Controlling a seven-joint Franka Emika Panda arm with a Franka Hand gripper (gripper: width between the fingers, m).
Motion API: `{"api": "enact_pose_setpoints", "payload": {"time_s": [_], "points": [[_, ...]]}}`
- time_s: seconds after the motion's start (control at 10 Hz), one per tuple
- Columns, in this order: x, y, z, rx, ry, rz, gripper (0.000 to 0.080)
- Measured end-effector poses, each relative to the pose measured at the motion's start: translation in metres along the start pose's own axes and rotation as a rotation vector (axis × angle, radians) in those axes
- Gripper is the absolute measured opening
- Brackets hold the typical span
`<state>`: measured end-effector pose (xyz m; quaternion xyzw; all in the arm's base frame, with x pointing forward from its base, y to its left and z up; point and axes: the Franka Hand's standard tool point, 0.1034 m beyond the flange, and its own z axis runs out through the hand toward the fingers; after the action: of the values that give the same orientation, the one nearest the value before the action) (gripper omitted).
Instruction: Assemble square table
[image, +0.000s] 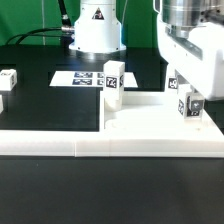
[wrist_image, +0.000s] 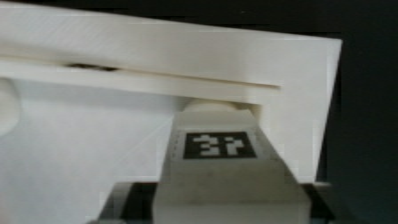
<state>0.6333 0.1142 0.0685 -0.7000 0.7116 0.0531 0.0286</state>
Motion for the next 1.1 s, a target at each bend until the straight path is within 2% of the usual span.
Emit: {"api": "enact_pose_setpoints", "payload": {"time_s": [0.4,0.9,1.0,1.1], "points": [[-0.0063,-0.0020,0.0001,0.020,0.001,0.421,0.0290],[-0.0065,-0.0015,0.0004,0.019,0.003,0.396,0.0290],[-0.0065,-0.0015,0.0005,0.019,0.003,0.395,0.0484],[-0.0065,-0.0015,0.0005,0.019,0.003,0.385,0.0595]]}}
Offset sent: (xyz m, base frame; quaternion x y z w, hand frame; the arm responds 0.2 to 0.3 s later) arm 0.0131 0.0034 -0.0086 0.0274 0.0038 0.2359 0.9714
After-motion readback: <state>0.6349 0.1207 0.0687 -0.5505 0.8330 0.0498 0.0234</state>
